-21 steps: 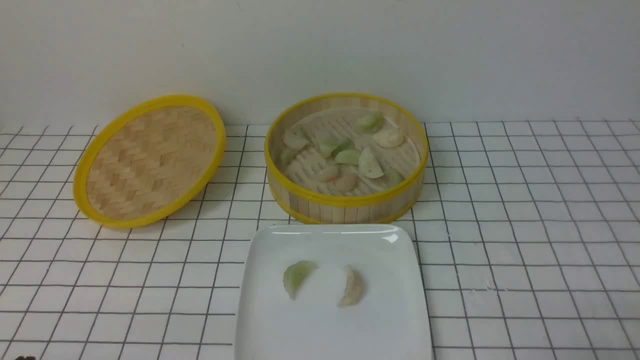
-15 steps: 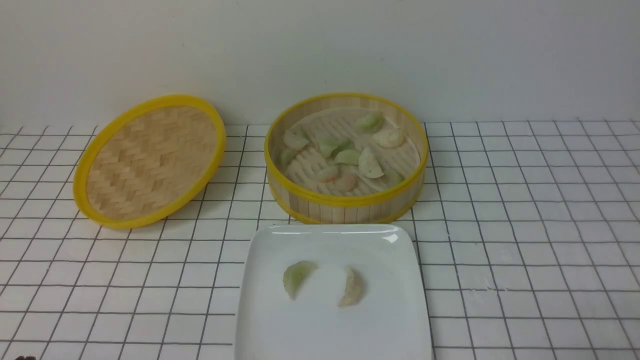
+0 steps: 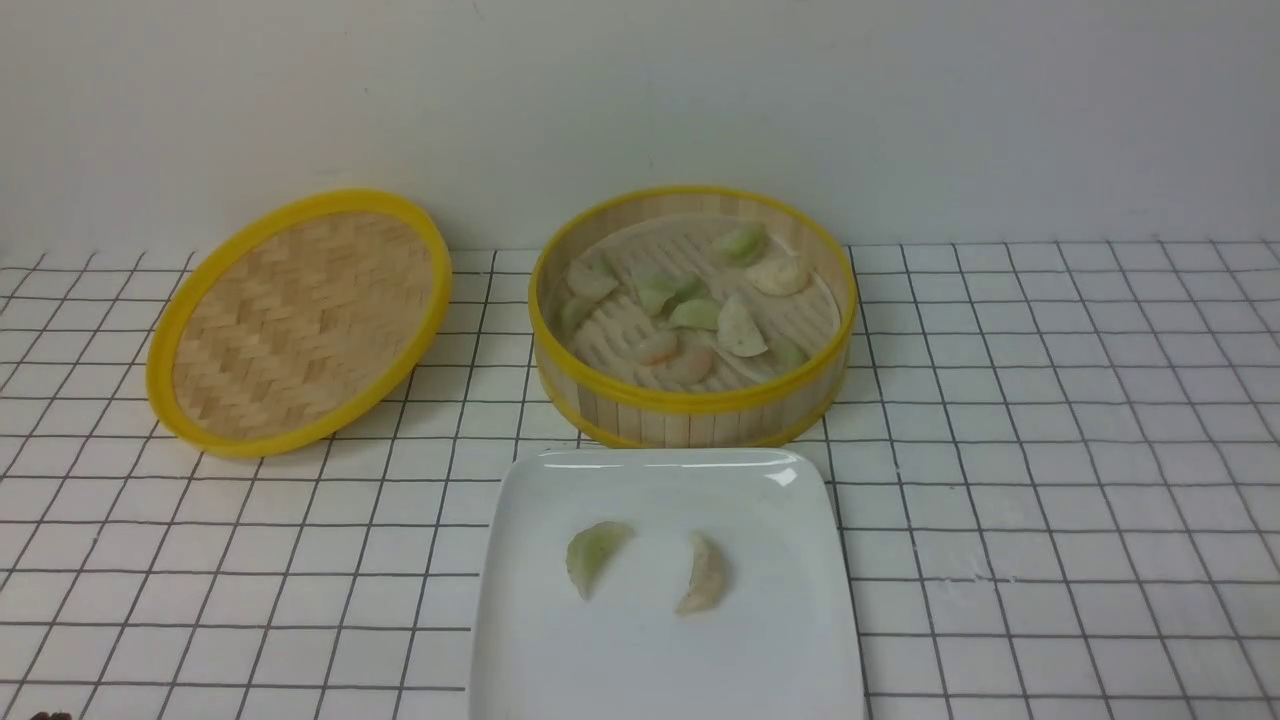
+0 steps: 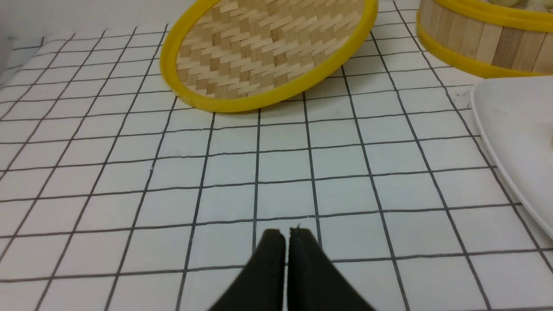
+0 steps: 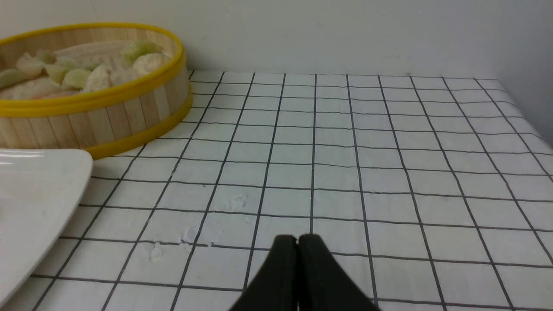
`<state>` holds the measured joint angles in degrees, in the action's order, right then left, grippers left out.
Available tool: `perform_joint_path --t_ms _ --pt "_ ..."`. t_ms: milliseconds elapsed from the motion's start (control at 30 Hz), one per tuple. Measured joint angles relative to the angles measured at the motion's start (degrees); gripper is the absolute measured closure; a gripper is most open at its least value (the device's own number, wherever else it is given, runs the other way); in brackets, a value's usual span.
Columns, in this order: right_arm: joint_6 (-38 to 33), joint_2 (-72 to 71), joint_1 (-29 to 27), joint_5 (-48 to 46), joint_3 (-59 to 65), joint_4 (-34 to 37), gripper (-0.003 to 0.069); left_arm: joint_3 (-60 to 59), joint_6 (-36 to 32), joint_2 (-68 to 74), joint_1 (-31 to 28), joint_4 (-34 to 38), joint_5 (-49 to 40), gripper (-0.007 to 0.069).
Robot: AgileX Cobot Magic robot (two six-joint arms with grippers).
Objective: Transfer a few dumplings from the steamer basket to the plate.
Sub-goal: Use the right arm to grab a dumpling from inside the steamer
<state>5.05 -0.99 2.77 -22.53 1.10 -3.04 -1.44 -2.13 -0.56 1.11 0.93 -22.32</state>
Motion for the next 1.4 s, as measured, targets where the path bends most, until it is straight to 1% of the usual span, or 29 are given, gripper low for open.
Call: perform_joint_path --t_ms 167,233,333,367,400,467,600,700,767,800,900,933,967,1033,1067,1100,1133,1167,1267,1333,1400 --pt "0.0 0.0 0.0 0.5 0.1 -0.9 0.0673 0.0 0.0 0.0 0.0 0.0 0.0 0.0631" --pt "1.1 0.0 0.0 2.8 0.4 -0.3 0.0673 0.0 0.0 0.0 0.0 0.0 0.0 0.0631" --pt "7.4 0.0 0.0 11.4 0.6 7.8 0.0673 0.0 0.0 0.0 0.0 0.0 0.0 0.0631" --pt "10.0 0.0 0.0 15.8 0.6 12.1 0.0673 0.0 0.0 0.0 0.0 0.0 0.0 0.0631" --pt "10.0 0.0 0.0 15.8 0.6 12.1 0.0673 0.0 0.0 0.0 0.0 0.0 0.0 0.0631" --pt "14.2 0.0 0.0 24.0 0.6 19.2 0.0673 0.0 0.0 0.0 0.0 0.0 0.0 0.0631" --pt "14.4 0.0 0.0 29.0 0.6 23.0 0.0673 0.0 0.0 0.0 0.0 0.0 0.0 0.0631" --pt "16.6 0.0 0.0 33.3 0.6 25.6 0.0673 0.0 0.0 0.0 0.0 0.0 0.0 0.0631" --pt "17.4 0.2 0.0 33.6 -0.5 26.1 0.0673 0.0 0.0 0.0 0.0 0.0 0.0 0.0631" --pt "17.4 1.0 0.0 31.7 -2.5 25.7 0.0673 0.0 0.0 0.0 0.0 0.0 0.0 0.0631" --pt "16.0 7.6 0.0 19.2 -14.8 20.0 0.0673 0.0 0.0 0.0 0.0 0.0 0.0 0.0631" --pt "15.7 9.0 0.0 17.1 -15.7 19.6 0.0673 0.0 0.0 0.0 0.0 0.0 0.0 0.0631" --pt "14.6 14.8 0.0 9.2 -22.6 16.7 0.0673 0.0 0.0 0.0 0.0 0.0 0.0 0.0631" --pt "11.0 26.9 0.0 -5.5 -34.9 14.1 0.0673 0.0 0.0 0.0 0.0 0.0 0.0 0.0631" --pt "8.9 32.4 0.0 -11.5 -40.0 13.9 0.0673 0.0 0.0 0.0 0.0 0.0 0.0 0.0631" --pt "8.4 33.5 0.0 -12.7 -41.0 13.9 0.0673 0.0 0.0 0.0 0.0 0.0 0.0 0.0631" --pt "6.5 37.9 0.0 -17.4 -44.9 13.9 0.0673 0.0 0.0 0.0 0.0 0.0 0.0 0.0631" --pt "3.1 45.5 0.0 -24.9 -51.4 13.9 0.0673 0.0 0.0 0.0 0.0 0.0 0.0 0.0631" --pt "-2.6 61.3 0.0 -38.4 -64.0 15.7 0.0673 0.0 0.0 0.0 0.0 0.0 0.0 0.0631" --pt "-4.6 70.3 0.0 -44.5 -70.9 17.1 0.0673 0.0 0.0 0.0 0.0 0.0 0.0 0.0631" --pt "-5.5 77.7 0.3 -47.4 -77.4 18.8 0.0673 0.0 0.0 0.0 0.0 0.0 0.0 0.0631"
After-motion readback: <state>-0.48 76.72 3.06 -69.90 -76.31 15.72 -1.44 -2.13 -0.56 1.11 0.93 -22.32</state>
